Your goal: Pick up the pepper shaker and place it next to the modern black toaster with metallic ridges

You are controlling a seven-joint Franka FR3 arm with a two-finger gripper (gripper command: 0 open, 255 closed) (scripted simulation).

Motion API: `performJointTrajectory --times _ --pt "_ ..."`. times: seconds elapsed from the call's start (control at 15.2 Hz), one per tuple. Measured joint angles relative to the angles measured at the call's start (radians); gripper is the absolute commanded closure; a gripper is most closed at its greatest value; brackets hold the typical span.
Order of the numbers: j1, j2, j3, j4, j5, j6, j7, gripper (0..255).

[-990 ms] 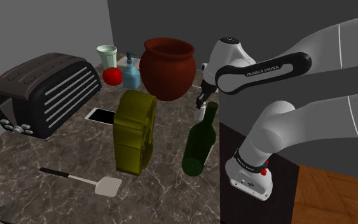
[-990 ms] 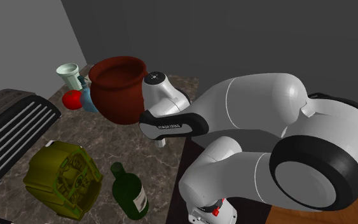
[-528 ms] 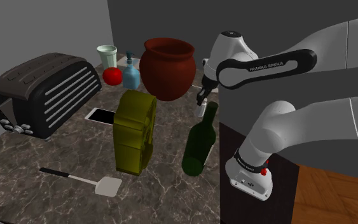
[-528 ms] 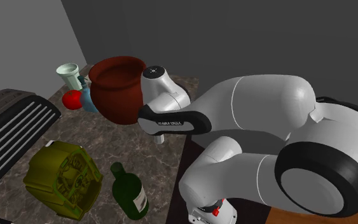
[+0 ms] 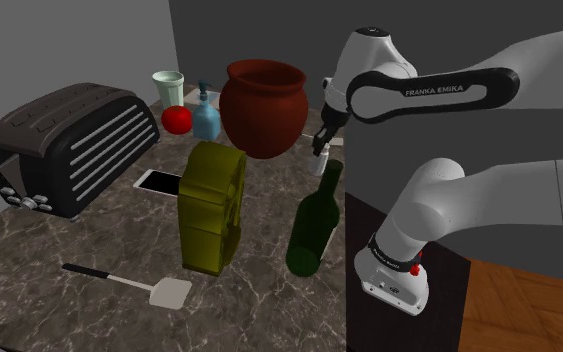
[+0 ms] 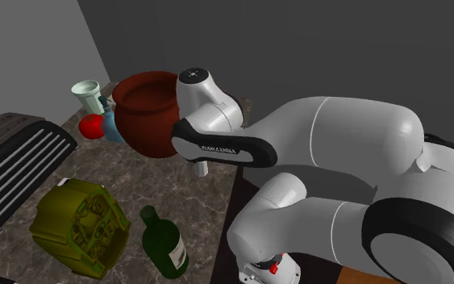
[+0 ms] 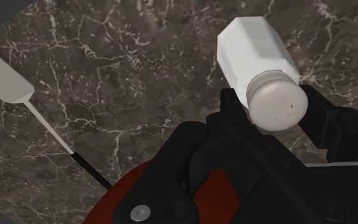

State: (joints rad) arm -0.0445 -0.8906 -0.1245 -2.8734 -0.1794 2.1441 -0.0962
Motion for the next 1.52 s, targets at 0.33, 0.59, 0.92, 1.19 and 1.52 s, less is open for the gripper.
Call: performJointTrajectory --times 0.33,0.59,0.92,1.19,1.52 --pt "0.005 -0.012 0.005 0.063 0.010 -0.075 -0.007 255" --pt "0.009 -0.022 0.011 0.108 0.017 -0.130 -0.009 255" --pt "0.011 -0.024 0.013 0.175 0.023 -0.198 -0.017 255" --pt "0.014 -0.025 0.018 0.229 0.029 -0.253 -0.022 255" --pt "0.018 -0.017 0.027 0.299 0.038 -0.316 -0.022 255"
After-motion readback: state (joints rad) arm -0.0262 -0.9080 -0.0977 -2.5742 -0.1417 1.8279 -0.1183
